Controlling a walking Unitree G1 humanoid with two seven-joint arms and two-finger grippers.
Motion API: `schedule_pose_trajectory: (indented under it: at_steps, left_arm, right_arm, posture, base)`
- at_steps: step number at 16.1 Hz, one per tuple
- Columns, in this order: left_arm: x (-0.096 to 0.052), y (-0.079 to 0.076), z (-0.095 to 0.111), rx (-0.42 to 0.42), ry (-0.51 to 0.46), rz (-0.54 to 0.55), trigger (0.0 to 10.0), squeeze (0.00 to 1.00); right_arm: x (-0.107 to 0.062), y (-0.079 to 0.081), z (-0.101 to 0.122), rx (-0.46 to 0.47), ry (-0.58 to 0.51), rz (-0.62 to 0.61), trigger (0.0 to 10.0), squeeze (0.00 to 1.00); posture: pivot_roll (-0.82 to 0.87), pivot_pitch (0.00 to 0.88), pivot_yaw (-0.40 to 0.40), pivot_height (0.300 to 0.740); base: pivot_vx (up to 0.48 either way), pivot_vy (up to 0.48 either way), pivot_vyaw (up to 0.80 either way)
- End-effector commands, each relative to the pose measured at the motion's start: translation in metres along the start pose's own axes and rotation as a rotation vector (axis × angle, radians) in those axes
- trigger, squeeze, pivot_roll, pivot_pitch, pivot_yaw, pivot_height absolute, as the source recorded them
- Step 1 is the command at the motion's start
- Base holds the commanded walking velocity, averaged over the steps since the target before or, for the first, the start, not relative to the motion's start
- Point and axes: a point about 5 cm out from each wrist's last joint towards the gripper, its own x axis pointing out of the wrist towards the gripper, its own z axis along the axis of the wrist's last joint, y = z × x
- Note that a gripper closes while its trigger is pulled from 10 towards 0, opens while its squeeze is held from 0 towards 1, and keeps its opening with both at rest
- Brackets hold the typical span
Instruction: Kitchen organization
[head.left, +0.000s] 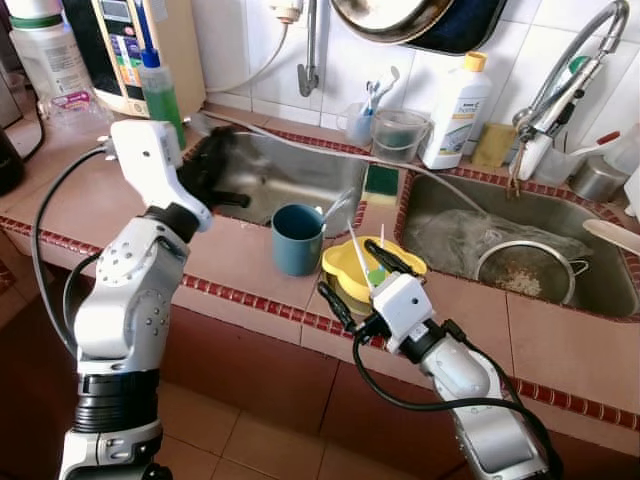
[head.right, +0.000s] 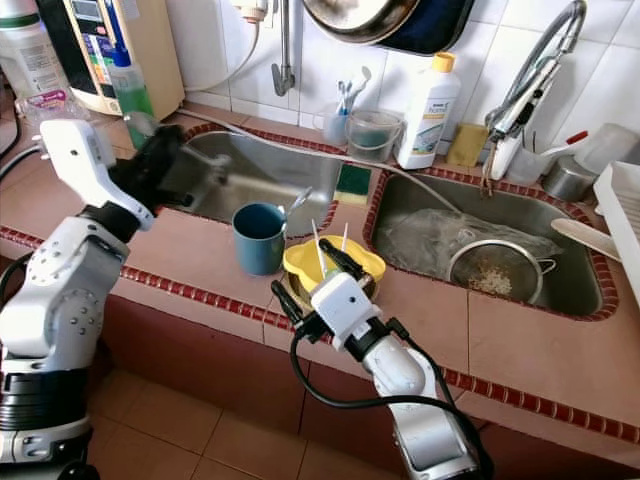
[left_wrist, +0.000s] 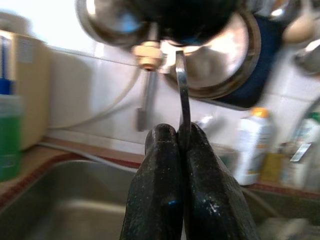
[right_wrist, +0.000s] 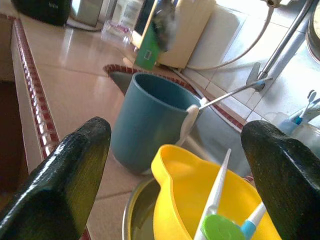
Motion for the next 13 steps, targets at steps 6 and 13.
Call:
schedule_pose_trajectory:
  at_steps: [6, 13]
  left_arm:
    - [-0.021, 0.018, -0.03, 0.152, 0.072, 0.074, 10.0, 0.0]
    - [-0.027, 0.029, -0.038, 0.232, 0.089, 0.043, 10.0, 0.0]
  right_arm:
    - [-0.008, -0.009, 0.003, 0.173, -0.014, -0.075, 10.0, 0.0]
    - [-0.019, -0.012, 0.019, 0.243, -0.052, -0.101, 10.0, 0.0]
  posture:
    - [-0.08, 0.0, -0.045, 0.74]
    - [-0.09, 0.0, -0.042, 0.74]
  base:
    - [0.0, 0.0, 0.0]
    - [0.0, 0.0, 0.0]
